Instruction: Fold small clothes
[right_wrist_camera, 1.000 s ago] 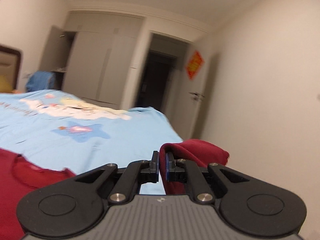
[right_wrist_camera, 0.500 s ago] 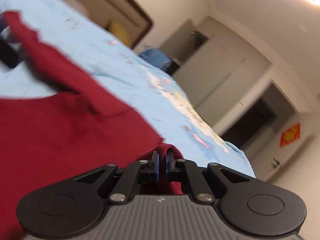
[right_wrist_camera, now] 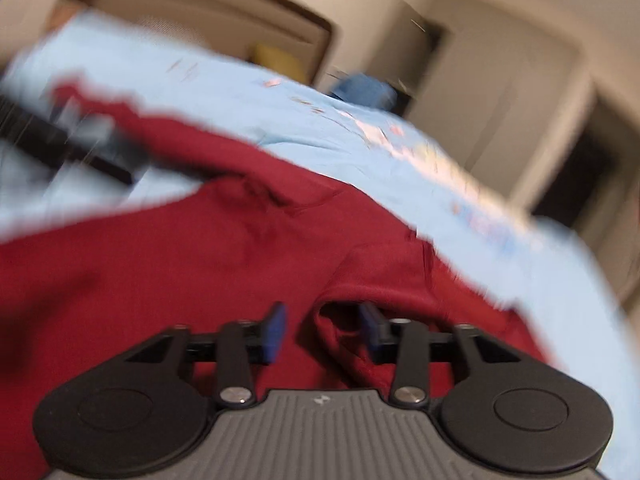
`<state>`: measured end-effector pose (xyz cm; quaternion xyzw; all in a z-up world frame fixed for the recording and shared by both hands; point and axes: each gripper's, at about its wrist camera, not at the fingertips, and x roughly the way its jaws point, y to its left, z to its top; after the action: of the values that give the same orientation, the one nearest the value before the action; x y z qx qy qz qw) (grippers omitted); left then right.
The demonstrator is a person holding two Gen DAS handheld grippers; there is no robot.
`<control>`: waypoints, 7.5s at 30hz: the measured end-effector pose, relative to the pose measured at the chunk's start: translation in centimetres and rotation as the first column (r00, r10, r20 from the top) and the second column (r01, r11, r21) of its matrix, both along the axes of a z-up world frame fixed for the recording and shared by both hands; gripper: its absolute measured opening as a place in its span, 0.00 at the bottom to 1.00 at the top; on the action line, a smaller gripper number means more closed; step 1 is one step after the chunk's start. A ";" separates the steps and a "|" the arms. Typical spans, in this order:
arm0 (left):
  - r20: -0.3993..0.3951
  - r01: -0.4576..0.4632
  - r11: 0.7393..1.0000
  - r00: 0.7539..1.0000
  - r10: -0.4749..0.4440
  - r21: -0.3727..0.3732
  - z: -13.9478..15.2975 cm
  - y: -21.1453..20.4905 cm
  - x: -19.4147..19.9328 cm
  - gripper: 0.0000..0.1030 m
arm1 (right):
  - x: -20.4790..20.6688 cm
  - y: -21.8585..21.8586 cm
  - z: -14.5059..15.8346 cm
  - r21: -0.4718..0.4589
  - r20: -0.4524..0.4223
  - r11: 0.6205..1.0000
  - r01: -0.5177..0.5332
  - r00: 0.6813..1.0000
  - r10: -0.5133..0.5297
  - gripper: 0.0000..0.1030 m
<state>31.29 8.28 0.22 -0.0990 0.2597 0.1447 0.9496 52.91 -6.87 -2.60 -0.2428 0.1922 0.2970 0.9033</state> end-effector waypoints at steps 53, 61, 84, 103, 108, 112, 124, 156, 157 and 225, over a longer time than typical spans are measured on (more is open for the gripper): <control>-0.066 0.030 0.999 0.997 -0.028 0.040 -5.4 -1.7 12.2 1.00 | 8.5 -24.9 0.3 0.367 -0.268 0.686 0.628 0.778 -0.569 0.21; -0.050 0.029 0.999 0.998 -0.027 0.044 -6.2 -1.6 11.8 1.00 | 2.4 -25.8 0.9 0.183 -0.070 0.794 0.580 0.813 -0.578 0.42; -0.036 0.026 0.998 0.999 -0.024 0.052 -6.4 -1.8 11.6 1.00 | 1.9 -21.5 -1.9 0.073 -0.007 0.850 0.521 0.853 -0.522 0.07; -0.017 0.074 0.993 0.997 -0.076 -0.089 -1.9 2.0 4.1 0.99 | -7.7 -17.4 2.1 0.349 -0.191 0.861 0.370 0.927 -0.321 1.00; -0.015 -0.051 0.998 0.999 0.050 -0.030 -0.3 7.3 -0.4 1.00 | -9.9 -13.5 1.2 0.384 -0.209 0.876 0.291 0.952 -0.225 1.00; -0.025 -0.229 0.973 0.973 0.228 -0.037 0.1 13.0 -2.6 1.00 | -11.3 -10.8 0.4 0.362 -0.184 0.903 0.231 0.967 -0.174 1.00; -0.076 -0.477 0.743 0.860 0.505 -0.470 -1.8 24.6 -3.0 0.99 | -12.6 -8.7 -2.3 0.268 -0.216 0.936 0.228 0.961 -0.172 1.00; 0.522 -0.085 0.987 0.841 0.146 -0.138 10.9 16.1 4.1 0.04 | -12.5 -11.3 -1.6 0.382 -0.252 0.866 0.324 0.938 -0.239 1.00; 0.536 -0.042 0.994 0.839 0.090 -0.101 11.8 14.3 4.9 0.04 | -12.6 -11.7 -1.4 0.395 -0.255 0.857 0.333 0.935 -0.246 1.00; 0.016 0.202 0.841 0.970 -0.243 0.502 -3.5 4.0 15.6 0.72 | -0.3 -10.5 -2.9 0.519 -0.282 0.783 0.343 0.933 -0.222 1.00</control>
<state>46.94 12.26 -3.27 0.1738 0.1859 0.0913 0.9628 52.62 -17.38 -5.48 0.0964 0.2234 0.2242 0.9437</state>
